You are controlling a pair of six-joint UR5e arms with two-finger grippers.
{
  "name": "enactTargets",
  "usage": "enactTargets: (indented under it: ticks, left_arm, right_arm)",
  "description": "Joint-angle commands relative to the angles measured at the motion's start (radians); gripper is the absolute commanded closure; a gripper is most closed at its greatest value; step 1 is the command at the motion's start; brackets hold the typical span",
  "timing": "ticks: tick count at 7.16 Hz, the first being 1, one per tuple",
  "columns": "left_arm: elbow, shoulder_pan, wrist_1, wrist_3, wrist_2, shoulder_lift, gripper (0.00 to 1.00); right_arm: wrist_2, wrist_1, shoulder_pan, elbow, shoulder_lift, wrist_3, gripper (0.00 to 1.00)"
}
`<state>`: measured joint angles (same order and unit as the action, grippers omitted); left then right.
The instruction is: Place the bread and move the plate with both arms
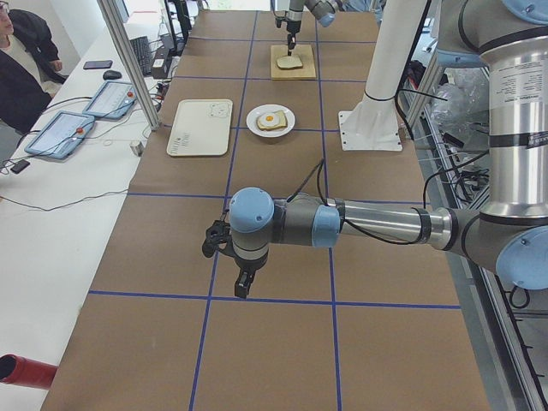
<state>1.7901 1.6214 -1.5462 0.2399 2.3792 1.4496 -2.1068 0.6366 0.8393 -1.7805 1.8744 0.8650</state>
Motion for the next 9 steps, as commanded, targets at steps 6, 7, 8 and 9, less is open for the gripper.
enactTargets:
  ticks: [6,7,8,9]
  left_arm:
    - [0.000,0.000,0.000,-0.001,0.002,0.000,0.01]
    - [-0.001,0.000,0.000,-0.001,0.000,0.000,0.01]
    - [-0.001,0.000,0.000,0.001,0.000,0.000,0.01]
    - [0.000,0.000,0.000,-0.001,0.002,-0.008,0.01]
  right_arm:
    - [-0.130,0.005,0.110,-0.025,-0.011,-0.013,1.00]
    - [-0.124,0.005,0.101,-0.025,0.006,-0.008,0.68]
    - [-0.057,0.006,0.074,-0.014,0.012,0.017,0.48]
    - [-0.015,0.003,0.034,-0.013,0.011,0.088,0.36]
